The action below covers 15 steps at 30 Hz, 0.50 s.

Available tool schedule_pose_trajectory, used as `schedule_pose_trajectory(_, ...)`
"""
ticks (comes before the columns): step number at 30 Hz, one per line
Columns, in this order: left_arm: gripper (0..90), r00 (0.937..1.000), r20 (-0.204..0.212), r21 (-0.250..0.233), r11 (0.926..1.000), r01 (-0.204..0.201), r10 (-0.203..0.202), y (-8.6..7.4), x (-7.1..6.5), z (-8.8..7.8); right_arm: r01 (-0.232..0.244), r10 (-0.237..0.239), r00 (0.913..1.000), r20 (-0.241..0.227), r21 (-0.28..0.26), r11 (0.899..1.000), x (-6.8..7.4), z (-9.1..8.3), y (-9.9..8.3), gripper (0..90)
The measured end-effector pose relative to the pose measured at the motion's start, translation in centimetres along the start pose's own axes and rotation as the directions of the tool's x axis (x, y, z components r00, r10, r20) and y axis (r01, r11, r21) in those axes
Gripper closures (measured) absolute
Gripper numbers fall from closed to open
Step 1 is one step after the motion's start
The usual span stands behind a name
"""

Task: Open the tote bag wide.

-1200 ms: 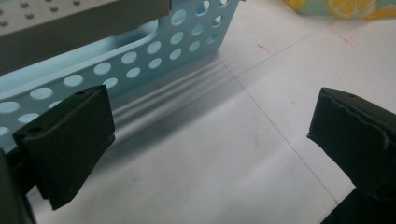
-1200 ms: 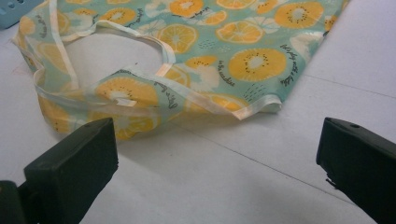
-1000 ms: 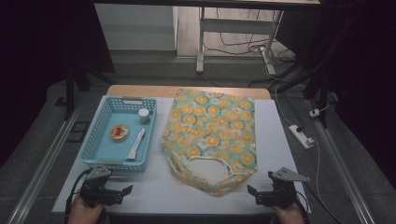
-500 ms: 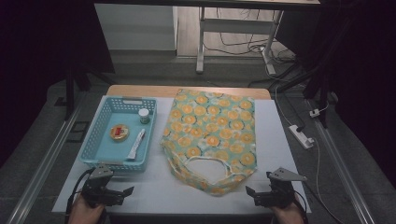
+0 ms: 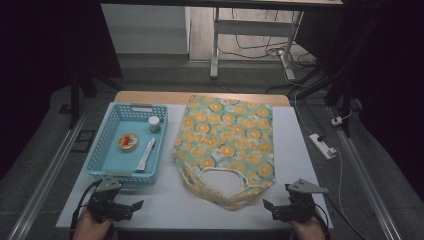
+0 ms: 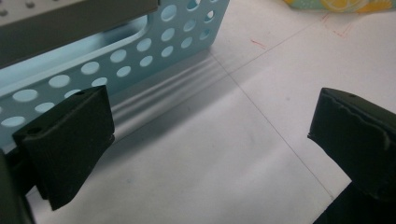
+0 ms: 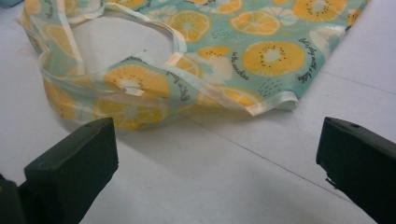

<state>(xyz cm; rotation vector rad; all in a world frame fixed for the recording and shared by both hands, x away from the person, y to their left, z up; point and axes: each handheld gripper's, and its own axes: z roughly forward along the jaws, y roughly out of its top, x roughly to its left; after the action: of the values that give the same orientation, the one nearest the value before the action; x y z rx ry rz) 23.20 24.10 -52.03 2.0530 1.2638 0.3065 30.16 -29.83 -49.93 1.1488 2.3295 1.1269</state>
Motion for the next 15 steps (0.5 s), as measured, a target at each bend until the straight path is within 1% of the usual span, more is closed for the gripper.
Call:
schedule_pose_trajectory(5,0.0,1.0,0.005,-0.002,1.0,0.001,-0.001,-0.02,0.05,-0.02,-0.009,0.009,0.9999,-0.007,-0.004,1.0,-0.03,-0.11,0.03,0.0)
schedule_pose_trajectory(6,0.0,1.0,0.005,-0.001,1.0,0.001,-0.001,-0.01,0.05,-0.02,-0.009,0.009,0.9998,-0.02,-0.007,1.0,-0.05,-0.1,0.03,0.0)
schedule_pose_trajectory(7,0.0,1.0,0.006,-0.001,1.0,0.0,0.0,-0.01,0.04,-0.01,-0.009,0.009,0.9998,-0.02,-0.007,1.0,-0.05,-0.1,0.03,0.0)
schedule_pose_trajectory(9,0.0,1.0,0.006,0.0,1.0,0.0,0.0,-0.01,0.04,-0.01,-0.003,0.003,0.9994,-0.035,-0.009,1.0,0.0,-0.1,0.08,0.0)
schedule_pose_trajectory(11,0.0,1.0,0.007,-0.001,1.0,0.001,-0.001,-0.01,0.05,-0.02,0.014,-0.015,0.999,-0.041,-0.005,1.0,0.18,-0.09,0.19,0.0)
schedule_pose_trajectory(12,0.0,1.0,0.007,0.0,1.0,0.001,-0.001,-0.01,0.05,-0.01,0.014,-0.015,0.999,-0.041,-0.005,1.0,0.18,-0.09,0.19,0.0)
schedule_pose_trajectory(15,0.0,1.0,0.009,0.002,1.0,0.002,-0.002,0.0,0.07,0.02,0.035,-0.036,0.998,-0.052,-0.021,0.999,0.42,-0.09,0.48,0.0)
